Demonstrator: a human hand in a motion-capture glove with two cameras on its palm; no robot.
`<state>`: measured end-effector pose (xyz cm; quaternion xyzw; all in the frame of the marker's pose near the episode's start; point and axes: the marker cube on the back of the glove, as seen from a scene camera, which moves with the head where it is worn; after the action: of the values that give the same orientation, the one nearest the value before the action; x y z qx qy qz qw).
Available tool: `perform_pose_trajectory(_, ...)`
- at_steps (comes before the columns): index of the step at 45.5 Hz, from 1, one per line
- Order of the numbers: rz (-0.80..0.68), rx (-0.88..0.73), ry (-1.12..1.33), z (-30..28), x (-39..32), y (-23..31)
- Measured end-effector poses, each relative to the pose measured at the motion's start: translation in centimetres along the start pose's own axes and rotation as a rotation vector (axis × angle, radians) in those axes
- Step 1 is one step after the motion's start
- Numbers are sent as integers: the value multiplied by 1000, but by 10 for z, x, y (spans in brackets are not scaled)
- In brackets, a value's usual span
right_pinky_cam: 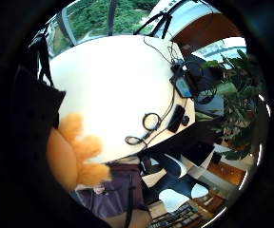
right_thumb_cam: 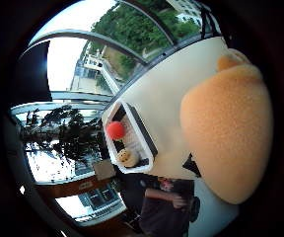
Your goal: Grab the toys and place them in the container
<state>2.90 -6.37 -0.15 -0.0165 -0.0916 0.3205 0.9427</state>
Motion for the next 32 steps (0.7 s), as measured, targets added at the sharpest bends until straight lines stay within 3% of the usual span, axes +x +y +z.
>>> perform_pose_trajectory(7,-115,91,67,-55,-73,11)
perform_pose_trajectory(14,-278,115,101,-66,-162,33)
perform_pose_trajectory(24,-418,95,172,-28,-280,68)
perform_pose_trajectory(32,-522,8,234,40,-351,86)
